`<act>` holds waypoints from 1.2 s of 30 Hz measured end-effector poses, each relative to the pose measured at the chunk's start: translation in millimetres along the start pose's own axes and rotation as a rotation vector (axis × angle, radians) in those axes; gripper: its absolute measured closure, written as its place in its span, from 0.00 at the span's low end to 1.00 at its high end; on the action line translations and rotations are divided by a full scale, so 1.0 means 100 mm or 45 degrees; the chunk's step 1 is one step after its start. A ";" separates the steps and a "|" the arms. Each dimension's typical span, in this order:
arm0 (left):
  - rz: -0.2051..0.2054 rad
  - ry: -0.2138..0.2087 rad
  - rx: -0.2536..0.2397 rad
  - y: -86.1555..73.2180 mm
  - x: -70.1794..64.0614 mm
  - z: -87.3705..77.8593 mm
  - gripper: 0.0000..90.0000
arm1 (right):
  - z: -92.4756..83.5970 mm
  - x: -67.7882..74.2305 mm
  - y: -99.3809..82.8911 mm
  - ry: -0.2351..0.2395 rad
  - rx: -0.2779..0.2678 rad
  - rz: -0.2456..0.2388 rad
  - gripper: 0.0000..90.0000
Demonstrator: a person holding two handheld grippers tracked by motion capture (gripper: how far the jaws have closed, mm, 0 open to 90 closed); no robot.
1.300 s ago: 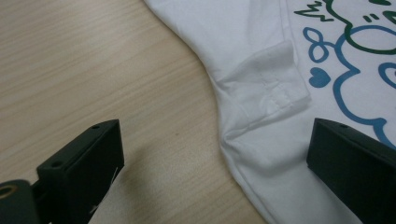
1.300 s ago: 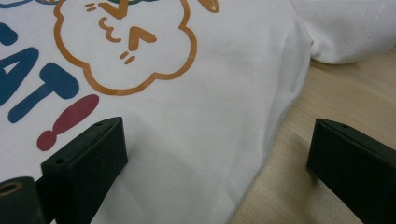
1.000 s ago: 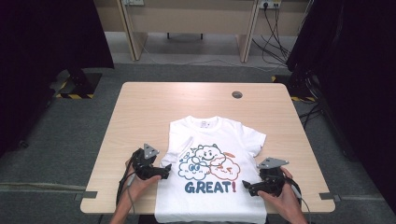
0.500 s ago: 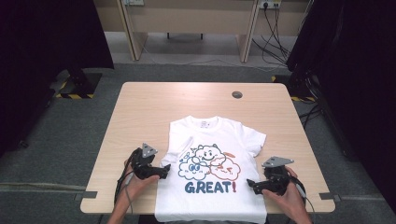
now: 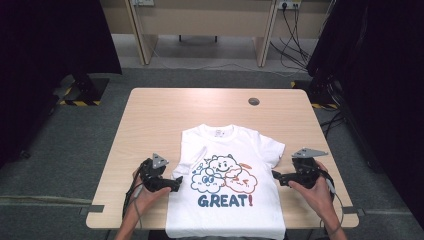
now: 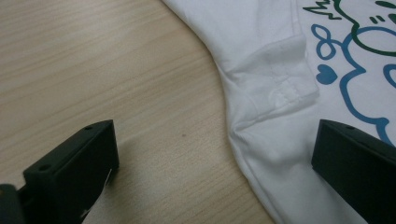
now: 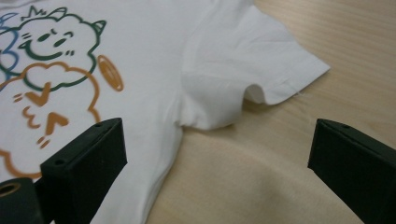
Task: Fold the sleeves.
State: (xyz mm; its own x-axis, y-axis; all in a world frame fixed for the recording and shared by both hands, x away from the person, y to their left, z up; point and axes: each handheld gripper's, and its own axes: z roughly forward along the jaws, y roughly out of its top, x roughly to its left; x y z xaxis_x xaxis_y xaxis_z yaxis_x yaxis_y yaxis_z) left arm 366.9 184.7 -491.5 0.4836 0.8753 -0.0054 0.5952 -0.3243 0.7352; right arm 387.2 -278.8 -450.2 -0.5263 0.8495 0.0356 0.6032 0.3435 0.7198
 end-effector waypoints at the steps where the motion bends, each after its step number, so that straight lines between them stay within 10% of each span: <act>1: 0.000 0.000 0.000 0.00 0.00 0.00 0.00 | 0.03 -0.03 0.02 -0.005 -0.003 0.007 0.03; 36: 0.001 0.001 -0.001 0.00 0.00 0.00 0.00 | 0.62 -0.51 0.38 -0.123 0.059 0.137 0.10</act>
State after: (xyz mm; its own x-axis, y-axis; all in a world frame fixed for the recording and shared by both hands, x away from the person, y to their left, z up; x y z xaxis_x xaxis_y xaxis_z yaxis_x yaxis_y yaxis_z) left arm 367.1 184.5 -491.7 0.4836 0.8753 -0.0041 0.5944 -0.3250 0.7356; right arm 473.8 -284.1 -467.2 -0.3983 0.9163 0.0428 0.6814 0.2643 0.6826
